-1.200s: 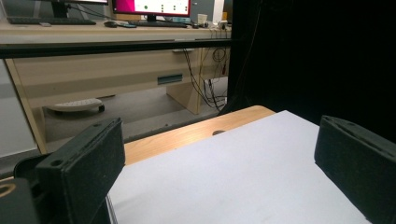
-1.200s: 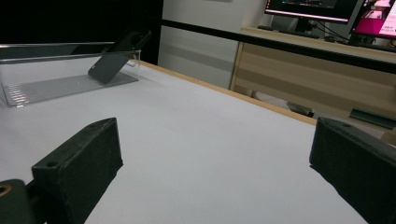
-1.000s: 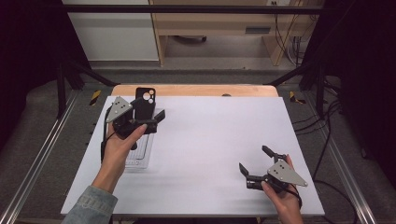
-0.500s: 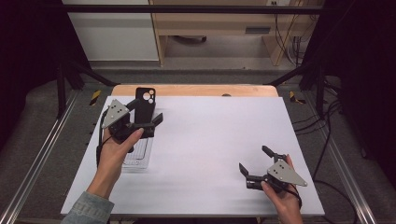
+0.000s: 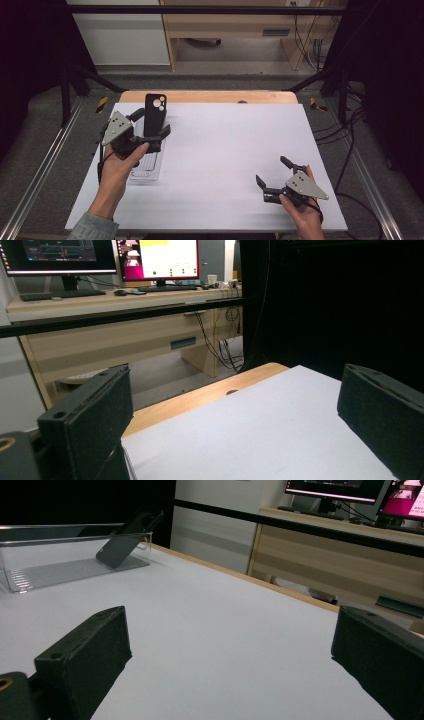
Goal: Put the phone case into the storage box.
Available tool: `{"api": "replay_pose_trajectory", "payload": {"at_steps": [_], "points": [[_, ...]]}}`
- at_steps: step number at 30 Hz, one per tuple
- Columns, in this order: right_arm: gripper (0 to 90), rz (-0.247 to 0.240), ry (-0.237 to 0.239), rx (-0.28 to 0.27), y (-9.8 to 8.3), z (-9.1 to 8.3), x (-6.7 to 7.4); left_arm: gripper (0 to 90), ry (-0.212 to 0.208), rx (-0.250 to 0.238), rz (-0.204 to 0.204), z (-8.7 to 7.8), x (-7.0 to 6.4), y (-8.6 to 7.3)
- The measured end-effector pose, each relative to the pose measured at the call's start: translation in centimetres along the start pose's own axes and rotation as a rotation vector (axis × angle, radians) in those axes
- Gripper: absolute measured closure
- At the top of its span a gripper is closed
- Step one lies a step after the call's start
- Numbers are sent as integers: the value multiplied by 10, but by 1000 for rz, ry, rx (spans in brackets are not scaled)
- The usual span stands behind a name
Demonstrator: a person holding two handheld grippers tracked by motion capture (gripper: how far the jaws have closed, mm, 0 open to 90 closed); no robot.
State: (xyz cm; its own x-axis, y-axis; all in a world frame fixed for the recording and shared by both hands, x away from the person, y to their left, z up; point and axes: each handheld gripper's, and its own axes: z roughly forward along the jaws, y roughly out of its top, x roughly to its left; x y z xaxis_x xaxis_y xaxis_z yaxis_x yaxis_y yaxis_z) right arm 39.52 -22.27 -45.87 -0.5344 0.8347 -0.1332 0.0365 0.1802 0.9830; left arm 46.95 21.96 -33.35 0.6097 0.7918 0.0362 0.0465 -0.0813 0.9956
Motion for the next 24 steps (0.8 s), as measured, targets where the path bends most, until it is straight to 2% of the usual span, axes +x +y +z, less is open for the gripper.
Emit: {"api": "replay_pose_trajectory", "payload": {"at_steps": [3,8,10,24], "points": [[28,7,3,-3,0,0,-1,11,-3,0,6,-3,-2,0],[28,3,1,0,0,0,0,10,1,-10,41,-9,-4,-1],[27,2,0,1,-1,0,0,8,0,-7,25,-12,-5,-2],[27,8,2,6,-2,1,-1,5,25,-25,17,-34,6,-7]]}}
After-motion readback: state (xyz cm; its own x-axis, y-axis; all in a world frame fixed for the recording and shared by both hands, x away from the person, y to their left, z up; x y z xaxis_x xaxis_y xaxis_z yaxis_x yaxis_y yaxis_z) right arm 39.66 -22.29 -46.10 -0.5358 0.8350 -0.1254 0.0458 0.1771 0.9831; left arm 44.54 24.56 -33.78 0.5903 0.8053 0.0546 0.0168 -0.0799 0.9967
